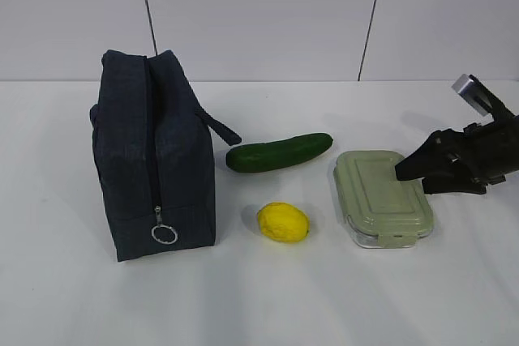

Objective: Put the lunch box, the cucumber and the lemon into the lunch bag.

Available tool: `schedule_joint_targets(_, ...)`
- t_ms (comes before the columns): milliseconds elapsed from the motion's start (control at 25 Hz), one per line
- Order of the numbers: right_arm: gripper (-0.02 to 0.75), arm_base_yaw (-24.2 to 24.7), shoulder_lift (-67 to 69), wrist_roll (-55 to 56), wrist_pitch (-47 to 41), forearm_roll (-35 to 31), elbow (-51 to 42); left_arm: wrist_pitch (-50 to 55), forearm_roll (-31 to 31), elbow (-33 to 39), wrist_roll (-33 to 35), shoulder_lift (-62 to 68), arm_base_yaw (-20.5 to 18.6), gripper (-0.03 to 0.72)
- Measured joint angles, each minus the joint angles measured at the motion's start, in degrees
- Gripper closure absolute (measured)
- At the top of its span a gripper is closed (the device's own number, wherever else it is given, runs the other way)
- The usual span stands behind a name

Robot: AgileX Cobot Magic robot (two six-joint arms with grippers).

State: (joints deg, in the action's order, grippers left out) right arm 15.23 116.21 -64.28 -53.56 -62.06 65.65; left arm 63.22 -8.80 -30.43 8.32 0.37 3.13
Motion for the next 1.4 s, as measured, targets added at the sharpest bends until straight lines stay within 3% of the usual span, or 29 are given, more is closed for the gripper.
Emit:
schedule_joint_targets(640,0.150,1.33,6.55,-8.21,-5.49,-8.94,0.00,0.00,0.00,0.00,0.00,0.00,0.00,0.223)
schedule_joint_targets(1040,0.295,1.33,6.72,-8.69,-6.84,-9.94,0.00,0.00,0.00,0.00,0.00,0.00,0.00,0.223)
schedule_joint_targets(1400,0.318,1.33,6.72,-8.69,-6.95,-9.94,0.00,0.00,0.00,0.00,0.00,0.00,0.00,0.223)
